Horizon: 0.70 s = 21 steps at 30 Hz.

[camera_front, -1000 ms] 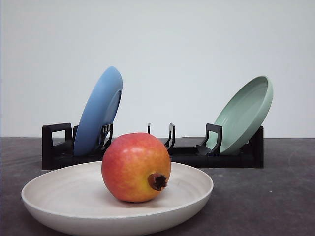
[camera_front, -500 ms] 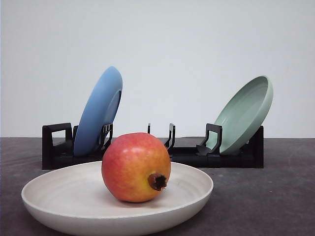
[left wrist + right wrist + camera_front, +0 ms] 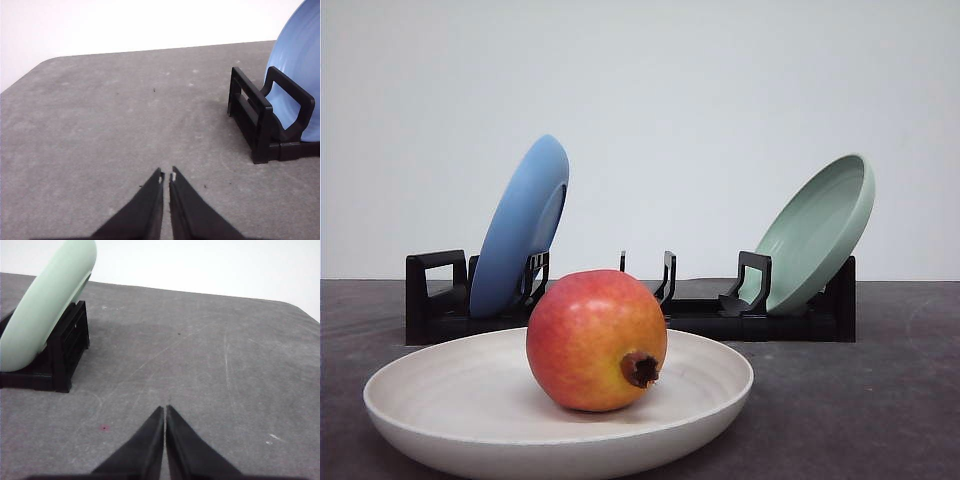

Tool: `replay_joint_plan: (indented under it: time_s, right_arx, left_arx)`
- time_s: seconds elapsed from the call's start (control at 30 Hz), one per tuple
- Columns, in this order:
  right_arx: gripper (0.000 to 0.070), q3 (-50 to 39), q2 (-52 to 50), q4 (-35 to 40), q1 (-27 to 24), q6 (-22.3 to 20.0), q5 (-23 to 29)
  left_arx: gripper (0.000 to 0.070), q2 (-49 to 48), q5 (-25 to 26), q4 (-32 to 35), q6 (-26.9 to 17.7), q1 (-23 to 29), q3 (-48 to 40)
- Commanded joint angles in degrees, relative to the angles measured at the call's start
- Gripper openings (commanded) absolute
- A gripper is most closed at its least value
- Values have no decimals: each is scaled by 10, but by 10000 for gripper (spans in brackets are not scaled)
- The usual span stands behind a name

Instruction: Place pomegranate in white plate

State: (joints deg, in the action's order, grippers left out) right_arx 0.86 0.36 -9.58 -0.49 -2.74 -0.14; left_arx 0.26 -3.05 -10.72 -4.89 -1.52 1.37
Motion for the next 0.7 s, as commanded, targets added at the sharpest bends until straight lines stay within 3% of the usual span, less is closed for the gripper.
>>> replay_joint_plan:
  time_s: [0.0,0.67]
  right_arx:
    - [0,-2,-2,6,0,6,2]
    - [0,-2,-2,6,0,6,2]
  left_arx:
    - [0,-1,0,0,-1,1,-7]
    - [0,-1,0,0,-1,1,-7]
